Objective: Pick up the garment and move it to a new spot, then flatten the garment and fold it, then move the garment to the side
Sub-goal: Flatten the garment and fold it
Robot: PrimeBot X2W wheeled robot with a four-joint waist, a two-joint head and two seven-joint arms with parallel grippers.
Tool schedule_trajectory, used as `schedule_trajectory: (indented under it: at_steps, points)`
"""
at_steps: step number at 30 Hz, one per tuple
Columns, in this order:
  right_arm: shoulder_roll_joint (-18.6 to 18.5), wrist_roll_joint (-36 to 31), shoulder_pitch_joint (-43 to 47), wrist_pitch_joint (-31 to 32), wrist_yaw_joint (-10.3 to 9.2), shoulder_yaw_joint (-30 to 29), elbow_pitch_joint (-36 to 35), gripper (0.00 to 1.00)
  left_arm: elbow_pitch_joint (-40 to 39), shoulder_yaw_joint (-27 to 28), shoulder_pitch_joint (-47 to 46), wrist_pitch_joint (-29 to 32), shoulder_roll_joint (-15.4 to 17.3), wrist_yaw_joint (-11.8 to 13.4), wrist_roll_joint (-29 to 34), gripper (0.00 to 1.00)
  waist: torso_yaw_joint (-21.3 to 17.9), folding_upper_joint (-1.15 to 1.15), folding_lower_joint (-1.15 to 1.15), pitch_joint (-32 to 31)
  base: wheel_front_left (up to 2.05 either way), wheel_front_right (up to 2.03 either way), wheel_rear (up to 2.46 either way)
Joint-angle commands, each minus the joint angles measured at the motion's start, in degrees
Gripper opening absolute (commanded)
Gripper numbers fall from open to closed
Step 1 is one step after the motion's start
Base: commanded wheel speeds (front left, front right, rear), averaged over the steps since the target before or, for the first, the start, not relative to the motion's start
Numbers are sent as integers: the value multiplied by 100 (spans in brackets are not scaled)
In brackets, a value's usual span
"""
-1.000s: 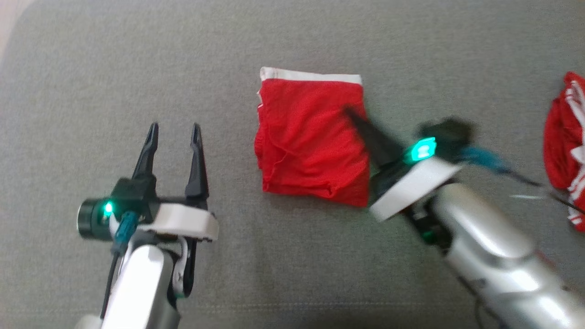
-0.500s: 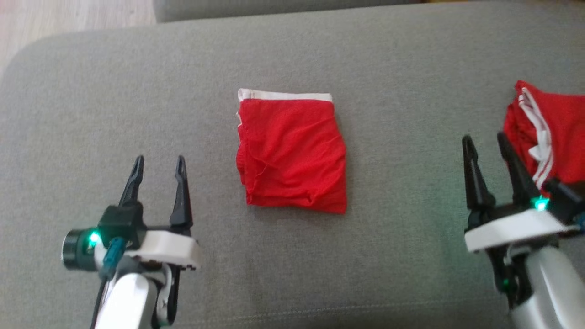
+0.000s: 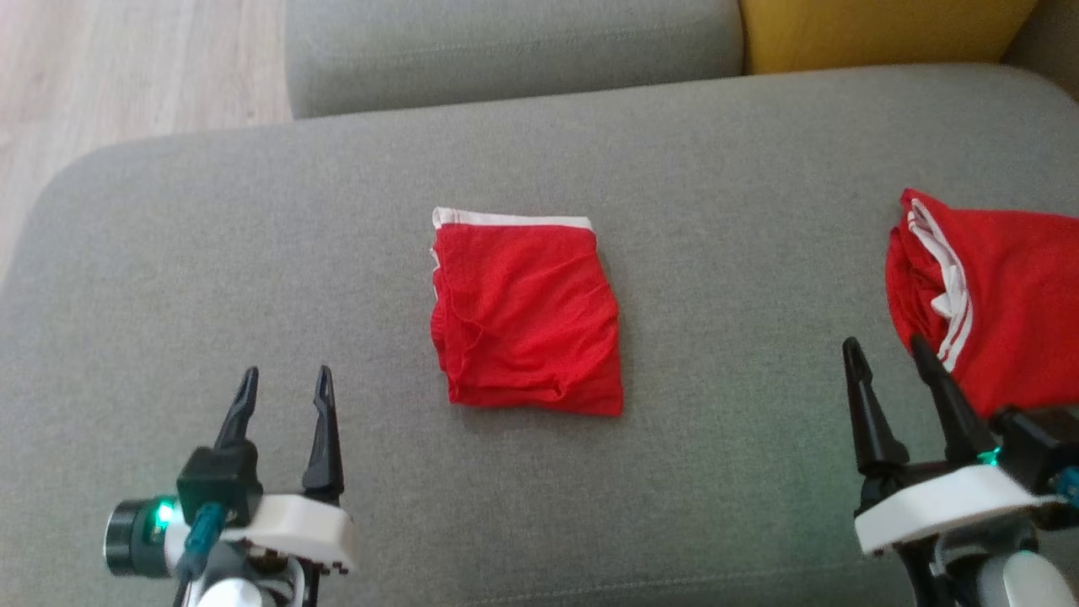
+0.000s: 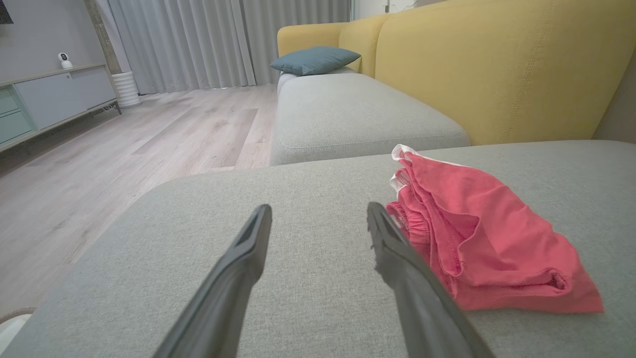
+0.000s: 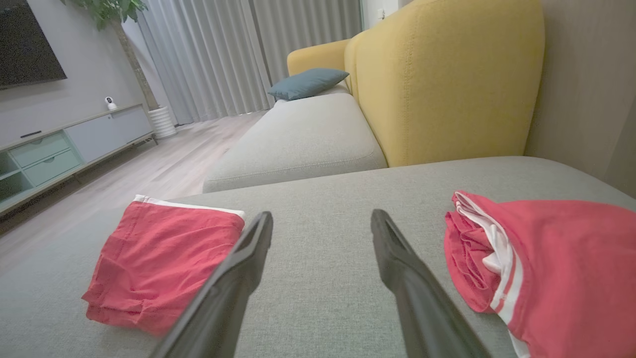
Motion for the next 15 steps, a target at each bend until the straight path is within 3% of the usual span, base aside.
schedule_trajectory:
  at_steps: [1, 15]
  points:
    - [17, -78, -30, 77, 19, 86, -319, 100, -248, 214, -119, 8, 130, 46, -35, 100, -1, 0, 0, -130, 0, 0, 0]
    - [176, -245, 330, 416, 19, -8, -741, 100, -486, 199, 190, 180, 209, 164, -80, 100, 26, 0, 0, -348, 0, 0, 0]
